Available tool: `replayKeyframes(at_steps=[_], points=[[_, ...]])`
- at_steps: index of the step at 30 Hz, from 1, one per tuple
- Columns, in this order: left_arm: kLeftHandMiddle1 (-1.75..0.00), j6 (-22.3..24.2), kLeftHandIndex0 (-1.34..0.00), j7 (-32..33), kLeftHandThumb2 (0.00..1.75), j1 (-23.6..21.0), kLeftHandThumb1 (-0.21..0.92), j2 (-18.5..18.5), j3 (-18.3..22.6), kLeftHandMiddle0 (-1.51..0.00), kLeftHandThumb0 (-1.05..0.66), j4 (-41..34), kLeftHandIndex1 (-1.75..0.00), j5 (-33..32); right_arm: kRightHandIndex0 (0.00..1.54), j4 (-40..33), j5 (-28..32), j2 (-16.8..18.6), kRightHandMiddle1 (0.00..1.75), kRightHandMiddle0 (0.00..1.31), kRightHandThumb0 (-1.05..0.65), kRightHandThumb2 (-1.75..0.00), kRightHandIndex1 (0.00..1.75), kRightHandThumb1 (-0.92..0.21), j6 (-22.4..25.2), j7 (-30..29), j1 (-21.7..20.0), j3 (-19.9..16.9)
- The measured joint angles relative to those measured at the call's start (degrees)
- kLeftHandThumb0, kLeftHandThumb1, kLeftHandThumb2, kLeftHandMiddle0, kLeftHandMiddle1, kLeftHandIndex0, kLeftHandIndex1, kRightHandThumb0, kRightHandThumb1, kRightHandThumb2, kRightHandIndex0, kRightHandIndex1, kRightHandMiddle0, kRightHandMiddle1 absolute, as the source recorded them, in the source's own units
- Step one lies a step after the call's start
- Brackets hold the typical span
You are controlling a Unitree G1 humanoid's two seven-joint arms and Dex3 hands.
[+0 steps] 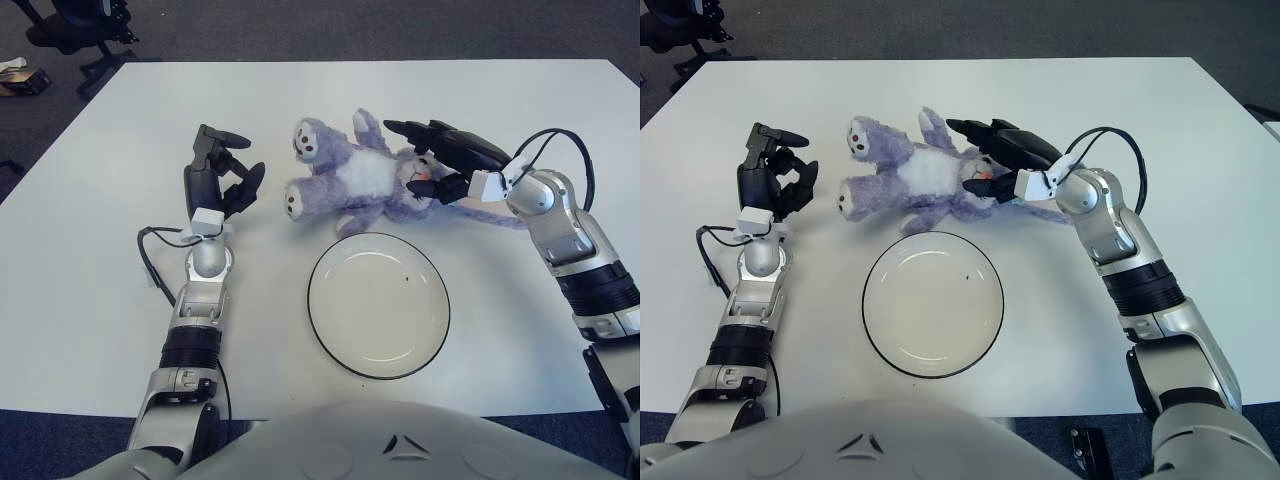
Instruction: Put the doll into the plate.
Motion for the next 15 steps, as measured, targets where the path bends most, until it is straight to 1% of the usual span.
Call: replayKeyframes(at_steps=[4,5,6,8,9,10,11,12,13,14,15], points=[[-1.75,-0.2,-0.41,0.0,0.32,0.1,0.92,0.0,0.0,-0.79,-0.35,-0.2,-1.53,0.1,0.00,0.0,-0.8,0.2,0.01,0.05,-1.05,-0.84,0.00,-0.92,0.0,0.0,0.1,0.0],[-1.70,-0.3,-0.40,0.0,0.32,0.1,0.92,0.0,0.0,-0.70,-0.28,-0.3,-1.52,0.1,0.00,0.0,-0.8,0.2,0.01,0.05,-1.05,-0.84,0.00,-0.92,0.0,0.0,0.2,0.0],[-1.63,-0.4,-0.38,0.0,0.33,0.2,0.92,0.1,-0.1,-0.58,-0.18,-0.3,-1.51,0.4,0.01,0.1,-0.9,0.3,0.01,0.05,-1.05,-0.84,0.00,-0.92,0.0,-0.1,0.2,0.0],[-1.55,-0.9,-0.36,-0.3,0.34,0.2,0.92,0.4,-0.5,-0.44,-0.08,-0.3,-1.50,0.8,0.01,0.3,-1.0,0.4,0.01,0.05,-1.05,-0.84,0.00,-0.92,-0.1,-0.1,0.2,-0.1],[-1.53,-1.2,-0.31,-0.6,0.33,0.2,0.92,0.5,-0.7,-0.44,0.01,-0.3,-1.39,1.0,0.01,0.4,-1.1,0.4,0.01,0.05,-1.05,-0.84,0.00,-0.92,-0.2,-0.1,0.2,-0.1],[-1.51,-1.7,-0.26,-1.5,0.31,0.3,0.92,0.8,-1.0,-0.45,0.13,-0.3,-1.18,0.5,0.01,0.5,-1.1,0.4,0.01,0.05,-1.05,-0.84,0.00,-0.92,-0.2,-0.2,0.2,-0.1],[-1.11,-2.5,-0.21,-2.9,0.24,0.3,0.90,1.1,-1.3,-0.46,-0.05,-0.2,-0.96,-0.3,0.01,0.6,-1.1,0.5,0.01,0.05,-1.05,-0.85,0.00,-0.92,-0.3,-0.2,0.2,-0.1],[-0.92,-3.2,-0.21,-4.1,0.20,0.4,0.90,1.5,-1.6,-0.49,-0.12,-0.1,-0.85,-1.1,0.01,0.8,-1.2,0.5,0.01,0.05,-1.05,-0.85,0.00,-0.92,-0.4,-0.3,0.2,-0.1],[-0.61,-4.0,-0.21,-5.2,0.13,0.4,0.90,1.7,-1.9,-0.56,-0.21,0.0,-0.68,-1.5,0.01,1.0,-1.2,0.6,0.01,0.05,-1.05,-0.85,0.00,-0.92,-0.5,-0.3,0.2,-0.1],[-0.50,-4.6,-0.21,-6.1,0.11,0.4,0.90,2.0,-2.1,-0.58,-0.26,0.1,-0.61,-1.8,0.01,1.1,-1.2,0.6,0.01,0.05,-1.05,-0.85,0.00,-0.92,-0.5,-0.3,0.2,-0.1],[-0.32,-5.2,-0.19,-6.9,0.07,0.4,0.89,2.2,-2.3,-0.56,-0.39,0.1,-0.47,-2.1,0.01,1.2,-1.2,0.7,0.01,0.05,-1.05,-0.85,0.00,-0.92,-0.6,-0.4,0.2,-0.1]])
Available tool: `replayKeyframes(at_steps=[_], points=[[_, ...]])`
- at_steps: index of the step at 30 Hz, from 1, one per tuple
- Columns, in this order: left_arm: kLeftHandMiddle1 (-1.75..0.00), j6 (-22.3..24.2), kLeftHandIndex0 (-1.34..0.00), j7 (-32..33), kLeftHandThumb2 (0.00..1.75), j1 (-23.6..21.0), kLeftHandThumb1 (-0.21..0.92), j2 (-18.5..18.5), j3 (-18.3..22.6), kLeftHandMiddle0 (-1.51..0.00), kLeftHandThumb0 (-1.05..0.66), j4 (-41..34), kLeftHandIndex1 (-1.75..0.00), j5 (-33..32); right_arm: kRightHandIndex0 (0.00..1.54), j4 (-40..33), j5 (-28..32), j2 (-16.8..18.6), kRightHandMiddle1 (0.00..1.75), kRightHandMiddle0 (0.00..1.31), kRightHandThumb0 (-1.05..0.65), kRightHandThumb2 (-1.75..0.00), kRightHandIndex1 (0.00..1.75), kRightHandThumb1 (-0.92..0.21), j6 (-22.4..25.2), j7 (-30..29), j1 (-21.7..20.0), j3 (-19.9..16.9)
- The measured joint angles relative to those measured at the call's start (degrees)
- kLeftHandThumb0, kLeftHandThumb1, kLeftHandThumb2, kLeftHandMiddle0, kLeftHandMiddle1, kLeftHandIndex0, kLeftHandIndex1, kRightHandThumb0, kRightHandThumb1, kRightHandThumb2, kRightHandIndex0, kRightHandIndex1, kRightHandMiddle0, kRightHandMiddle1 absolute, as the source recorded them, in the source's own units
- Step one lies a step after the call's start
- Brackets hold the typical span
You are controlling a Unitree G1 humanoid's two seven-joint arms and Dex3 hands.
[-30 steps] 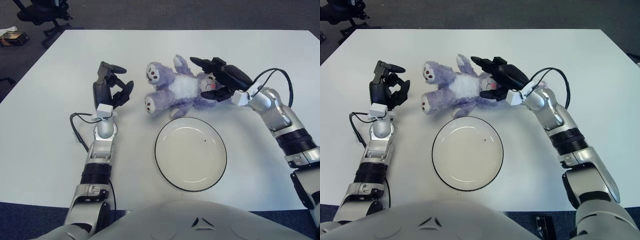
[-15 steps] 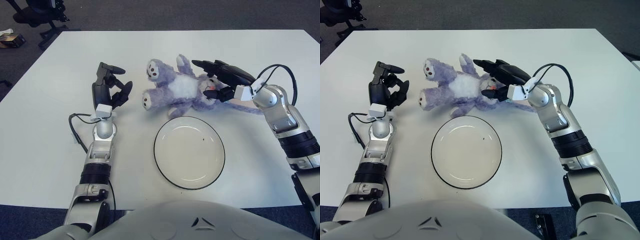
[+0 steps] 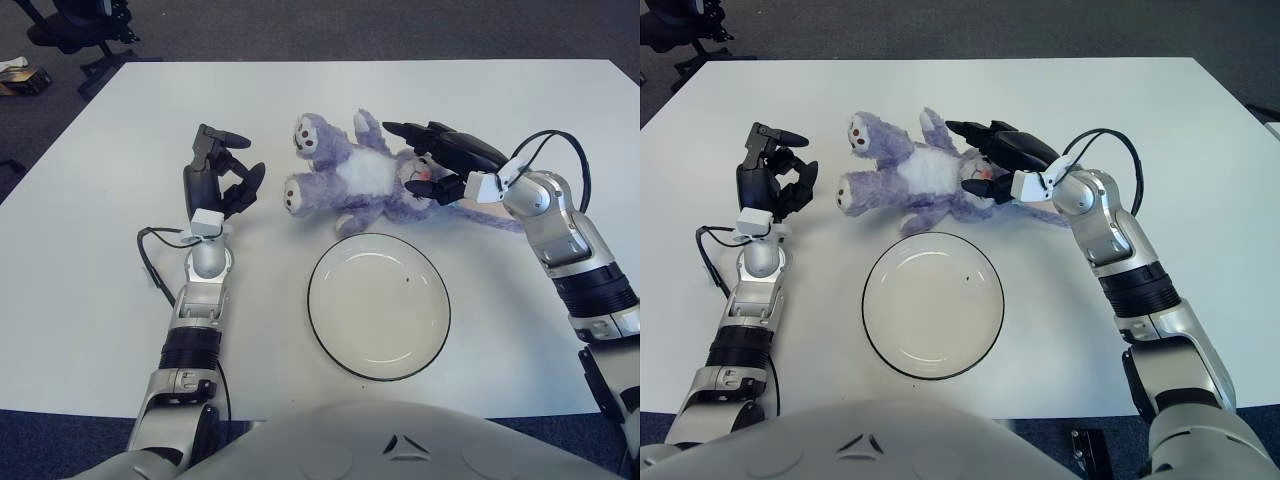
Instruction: Put the doll into the plate.
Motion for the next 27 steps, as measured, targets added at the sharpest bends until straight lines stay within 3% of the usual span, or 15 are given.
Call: replayKeyframes(at_steps=[3,7,14,27], points=[[-0.08,-2.3,-0.14,-0.2,0.02,0.0,0.90,1.4,-0.2,-0.48,-0.68,0.5,-0.21,2.5,0.02,0.3,-0.1,0.2,0.01,0.05,-1.05,-0.85,0.01,-0.92,-0.2,-0.1,0.0,0.0],[-0.02,-4.4,-0.13,2.2,0.01,0.4,0.91,3.5,-0.6,-0.40,-0.81,1.1,-0.11,9.3,0.02,0.6,-0.2,0.3,0.02,0.06,-1.05,-0.85,0.01,-0.92,-0.7,-0.3,0.0,0.0],[0.00,-4.7,-0.13,4.5,0.00,2.2,0.92,5.3,-1.0,-0.32,-0.85,-0.2,-0.07,14.8,0.03,2.0,-1.0,0.3,0.02,0.06,-1.05,-0.85,0.01,-0.92,-1.7,-0.6,0.0,0.0],[0.00,-3.5,-0.12,4.9,0.01,3.6,0.92,6.0,-2.1,-0.23,-0.88,-2.8,-0.04,16.9,0.04,3.2,-8.2,0.2,0.03,0.09,-1.04,-0.82,0.01,-0.92,-2.5,-2.1,0.0,0.8]])
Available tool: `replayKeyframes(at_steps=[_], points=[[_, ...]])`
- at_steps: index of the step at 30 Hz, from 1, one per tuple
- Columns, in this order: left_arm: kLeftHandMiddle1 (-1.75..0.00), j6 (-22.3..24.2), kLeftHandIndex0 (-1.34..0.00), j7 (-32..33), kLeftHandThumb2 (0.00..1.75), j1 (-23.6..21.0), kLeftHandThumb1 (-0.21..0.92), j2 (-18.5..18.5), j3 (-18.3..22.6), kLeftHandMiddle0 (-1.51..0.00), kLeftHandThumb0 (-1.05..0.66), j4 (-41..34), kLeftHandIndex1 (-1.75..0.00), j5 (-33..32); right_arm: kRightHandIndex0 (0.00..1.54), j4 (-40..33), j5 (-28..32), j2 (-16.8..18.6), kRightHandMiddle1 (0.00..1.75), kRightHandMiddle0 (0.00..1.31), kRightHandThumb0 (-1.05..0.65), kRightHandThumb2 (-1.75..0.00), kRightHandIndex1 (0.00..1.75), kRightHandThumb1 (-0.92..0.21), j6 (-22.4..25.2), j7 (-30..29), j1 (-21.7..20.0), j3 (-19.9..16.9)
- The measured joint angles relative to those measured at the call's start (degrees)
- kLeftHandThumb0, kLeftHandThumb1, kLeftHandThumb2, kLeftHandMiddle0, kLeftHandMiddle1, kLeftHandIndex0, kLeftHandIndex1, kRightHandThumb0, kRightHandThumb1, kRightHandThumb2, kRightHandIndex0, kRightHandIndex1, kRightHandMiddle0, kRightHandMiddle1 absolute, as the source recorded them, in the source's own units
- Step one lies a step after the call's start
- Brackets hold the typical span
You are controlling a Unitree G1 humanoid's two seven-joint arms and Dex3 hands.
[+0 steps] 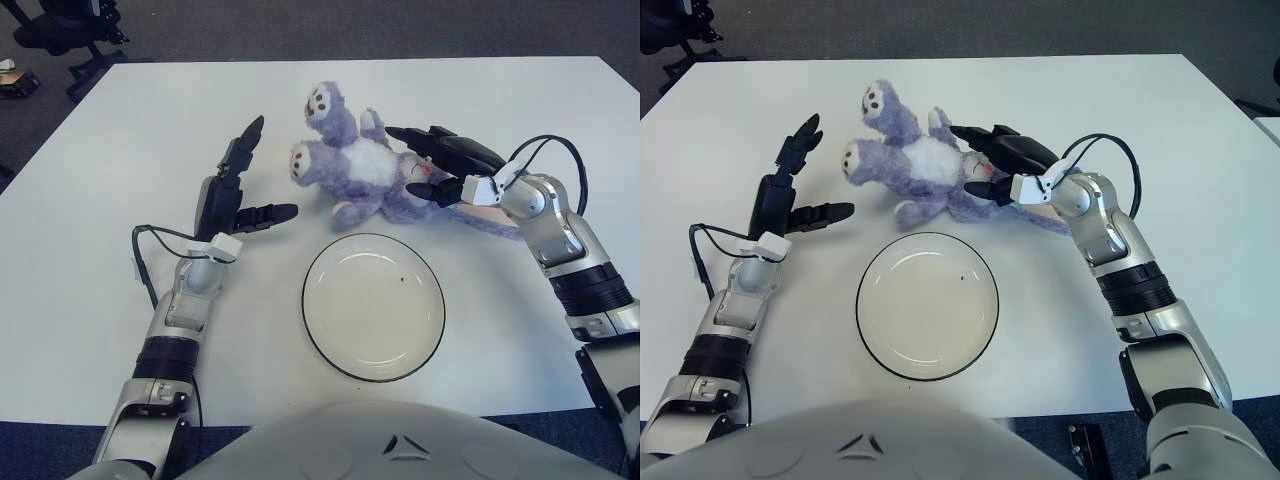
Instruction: Put the doll into the plate.
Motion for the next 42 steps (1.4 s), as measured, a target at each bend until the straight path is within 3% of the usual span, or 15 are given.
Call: replayKeyframes(at_steps=[21,42], points=[[-0.01,2.2,-0.12,0.1,0.00,1.3,0.92,0.0,-0.9,-0.24,-0.89,-2.6,-0.02,0.1,0.06,7.0,-9.1,0.0,0.04,0.13,-1.03,-0.80,0.01,-0.92,-3.9,-6.8,-1.3,2.3],[0.00,7.2,-0.12,-1.2,0.01,0.8,0.92,0.0,-3.2,-0.23,-0.88,-4.7,-0.02,0.7,0.07,8.6,-10.0,0.1,0.03,0.14,-1.04,-0.82,0.01,-0.92,-4.5,-8.4,-2.0,2.8]])
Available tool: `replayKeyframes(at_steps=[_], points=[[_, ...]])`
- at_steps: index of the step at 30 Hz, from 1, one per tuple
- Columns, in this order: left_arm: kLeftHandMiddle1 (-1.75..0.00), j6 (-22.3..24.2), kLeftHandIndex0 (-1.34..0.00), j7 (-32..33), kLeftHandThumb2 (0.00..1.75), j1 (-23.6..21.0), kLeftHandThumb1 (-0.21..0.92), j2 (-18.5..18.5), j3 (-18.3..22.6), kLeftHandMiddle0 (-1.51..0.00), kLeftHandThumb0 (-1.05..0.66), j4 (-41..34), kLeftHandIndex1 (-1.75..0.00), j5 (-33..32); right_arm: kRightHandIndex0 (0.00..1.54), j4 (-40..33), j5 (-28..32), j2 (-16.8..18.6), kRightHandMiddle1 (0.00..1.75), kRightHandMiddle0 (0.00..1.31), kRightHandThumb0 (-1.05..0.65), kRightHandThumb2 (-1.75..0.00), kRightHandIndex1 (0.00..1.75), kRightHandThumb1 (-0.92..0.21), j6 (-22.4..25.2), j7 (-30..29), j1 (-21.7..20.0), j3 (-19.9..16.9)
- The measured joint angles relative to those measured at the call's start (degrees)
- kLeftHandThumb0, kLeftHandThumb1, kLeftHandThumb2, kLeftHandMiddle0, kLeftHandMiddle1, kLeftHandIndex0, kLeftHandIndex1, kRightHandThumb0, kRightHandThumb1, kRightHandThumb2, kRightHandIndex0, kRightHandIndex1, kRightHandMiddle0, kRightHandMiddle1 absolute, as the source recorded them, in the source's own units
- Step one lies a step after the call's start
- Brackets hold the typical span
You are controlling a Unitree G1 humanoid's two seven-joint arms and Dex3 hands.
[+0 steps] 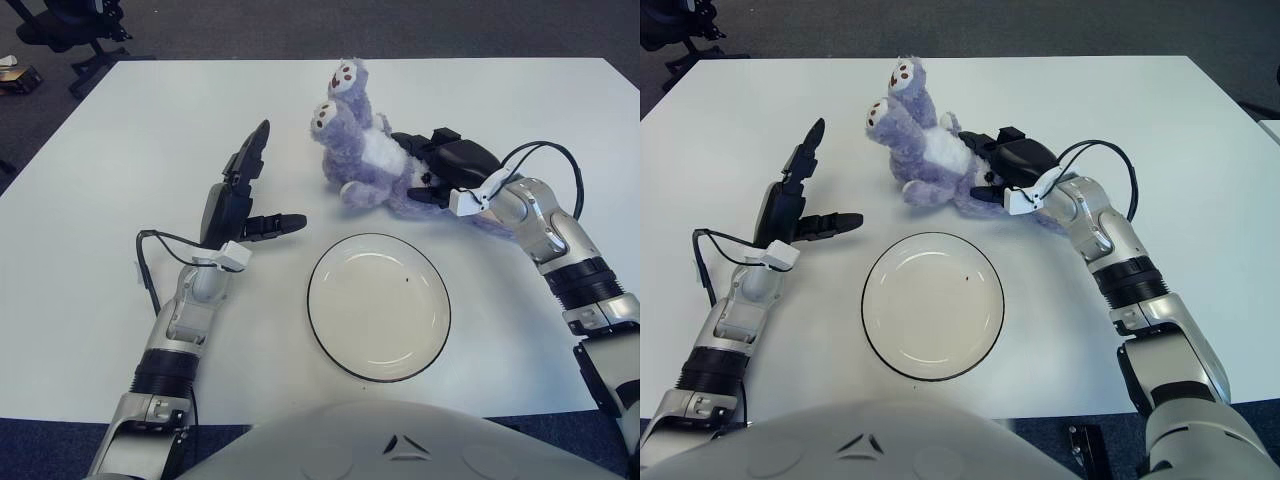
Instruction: Put the doll into the plate.
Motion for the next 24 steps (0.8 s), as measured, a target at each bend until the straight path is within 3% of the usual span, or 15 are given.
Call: replayKeyframes(at_steps=[16,24], points=[[0.00,0.7,-0.15,0.0,0.00,-1.7,0.91,-0.4,0.4,-0.20,-0.87,1.2,-0.02,-2.0,0.07,0.0,0.1,0.1,0.03,0.15,-1.04,-0.82,0.00,-0.92,-0.2,0.0,-0.1,0.3],[0.00,-0.6,-0.16,-0.8,0.00,-1.5,0.88,-0.9,1.0,-0.18,-0.81,1.6,-0.02,-7.0,0.10,0.0,0.0,0.0,0.04,0.17,-1.02,-0.80,0.02,-0.92,-0.7,-0.1,0.3,0.8]])
